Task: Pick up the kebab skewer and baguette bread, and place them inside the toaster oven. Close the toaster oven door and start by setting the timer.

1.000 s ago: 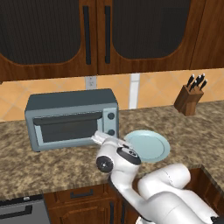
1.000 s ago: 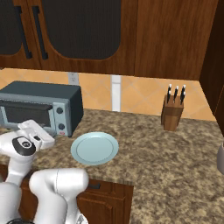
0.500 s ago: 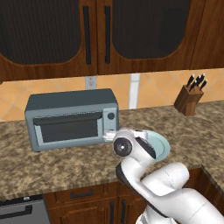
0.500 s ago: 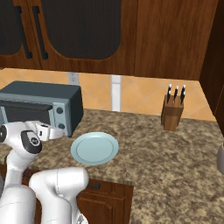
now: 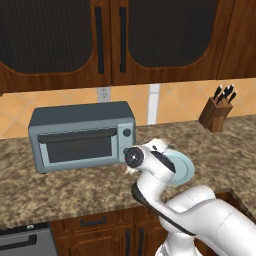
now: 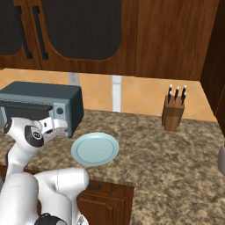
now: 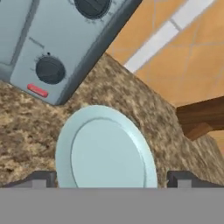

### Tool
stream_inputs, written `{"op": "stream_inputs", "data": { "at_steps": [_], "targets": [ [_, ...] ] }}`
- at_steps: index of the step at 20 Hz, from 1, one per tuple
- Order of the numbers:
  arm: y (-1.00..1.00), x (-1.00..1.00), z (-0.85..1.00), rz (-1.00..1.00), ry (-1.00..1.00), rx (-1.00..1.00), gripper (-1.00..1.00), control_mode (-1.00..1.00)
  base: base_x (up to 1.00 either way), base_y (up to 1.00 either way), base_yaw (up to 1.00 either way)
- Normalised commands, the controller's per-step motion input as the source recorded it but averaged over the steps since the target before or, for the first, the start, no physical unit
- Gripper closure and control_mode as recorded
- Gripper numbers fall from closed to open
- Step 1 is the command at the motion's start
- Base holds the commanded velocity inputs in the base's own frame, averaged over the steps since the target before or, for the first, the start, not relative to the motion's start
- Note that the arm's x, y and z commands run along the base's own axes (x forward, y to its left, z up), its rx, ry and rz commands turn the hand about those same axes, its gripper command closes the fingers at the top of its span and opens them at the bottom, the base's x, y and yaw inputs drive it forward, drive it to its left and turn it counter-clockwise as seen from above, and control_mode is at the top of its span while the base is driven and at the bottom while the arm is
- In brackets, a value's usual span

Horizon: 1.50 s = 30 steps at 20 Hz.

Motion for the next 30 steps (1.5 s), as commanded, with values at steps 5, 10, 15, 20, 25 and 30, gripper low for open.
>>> {"op": "stream_inputs", "data": {
  "at_steps": [5,10,15,20,25,30],
  "targets": [
    [0.00,0.13,-0.01,0.45,0.30,-0.69,-1.00,-1.00,0.00,0.00,0.00],
    [-0.06,0.03,-0.04,0.50,0.26,-0.48,-1.00,-1.00,0.00,0.00,0.00],
    [-0.01,0.12,-0.02,0.48,0.28,-0.06,-1.00,-1.00,0.00,0.00,0.00],
    [-0.01,0.01,-0.05,0.40,0.32,-0.13,-1.00,-1.00,0.00,0.00,0.00],
    [0.01,0.08,-0.24,0.31,0.15,-0.46,-1.00,-1.00,0.00,0.00,0.00],
    [0.05,0.16,-0.25,0.27,-0.11,-0.40,-1.00,-1.00,0.00,0.00,0.00]
  ]
}}
